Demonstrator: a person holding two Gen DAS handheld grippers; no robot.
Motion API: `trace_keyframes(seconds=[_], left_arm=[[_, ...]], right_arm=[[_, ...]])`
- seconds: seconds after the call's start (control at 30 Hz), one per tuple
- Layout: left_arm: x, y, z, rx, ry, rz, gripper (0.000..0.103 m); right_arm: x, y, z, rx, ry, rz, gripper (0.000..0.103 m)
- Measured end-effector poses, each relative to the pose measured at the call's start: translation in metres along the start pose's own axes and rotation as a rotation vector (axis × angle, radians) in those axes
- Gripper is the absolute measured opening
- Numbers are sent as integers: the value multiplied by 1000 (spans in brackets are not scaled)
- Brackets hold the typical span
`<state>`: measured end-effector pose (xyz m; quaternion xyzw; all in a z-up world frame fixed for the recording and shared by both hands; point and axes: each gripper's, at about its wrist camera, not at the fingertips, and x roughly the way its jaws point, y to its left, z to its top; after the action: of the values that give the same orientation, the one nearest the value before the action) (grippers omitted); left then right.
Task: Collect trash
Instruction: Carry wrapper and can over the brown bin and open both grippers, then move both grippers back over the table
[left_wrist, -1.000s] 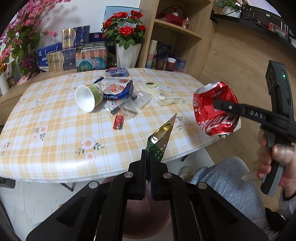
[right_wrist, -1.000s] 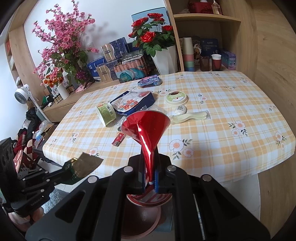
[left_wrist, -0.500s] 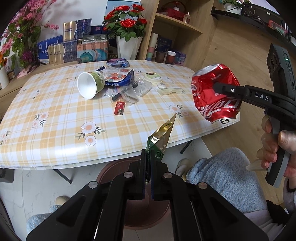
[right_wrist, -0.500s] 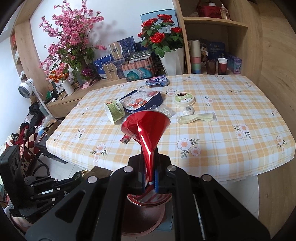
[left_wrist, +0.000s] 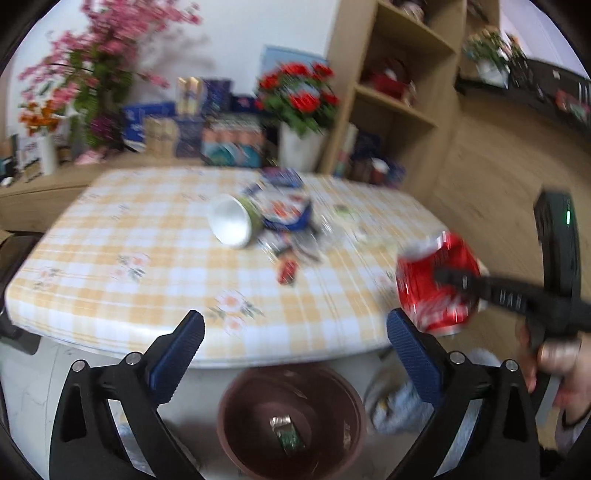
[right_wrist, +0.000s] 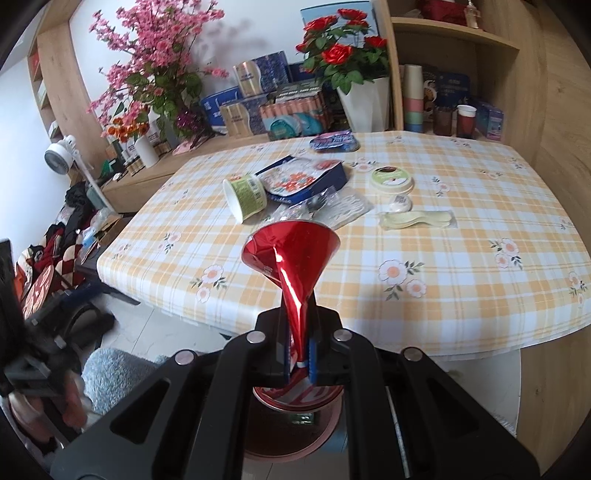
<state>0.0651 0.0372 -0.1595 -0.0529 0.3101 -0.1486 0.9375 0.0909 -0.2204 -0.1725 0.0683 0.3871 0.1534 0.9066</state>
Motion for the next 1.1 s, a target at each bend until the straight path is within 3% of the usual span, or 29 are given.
trace_keyframes(seconds=[0.2, 0.47, 0.67, 0.73, 0.83, 0.93, 1.1], left_arm=[[-24, 24, 15, -57, -87, 79, 97], [-38, 48, 16, -112, -124, 147, 97], [-36, 56, 8, -132, -113, 160, 97], [-35, 58, 7, -135, -109, 166, 97], [-34, 61, 5, -137, -105, 173, 97], [-31, 61, 4, -133, -100, 183, 97], [-26, 58, 4, -117, -92, 199, 97]], right_arm=[[11, 18, -8, -28, 49, 26, 10], [24, 39, -18, -66, 105, 60, 15], [25, 51, -19, -89, 107, 96, 42], [25, 52, -19, -98, 96, 85, 65], [24, 52, -17, -105, 77, 53, 90], [25, 47, -15, -94, 66, 19, 97], [26, 34, -12, -84, 52, -33, 97]])
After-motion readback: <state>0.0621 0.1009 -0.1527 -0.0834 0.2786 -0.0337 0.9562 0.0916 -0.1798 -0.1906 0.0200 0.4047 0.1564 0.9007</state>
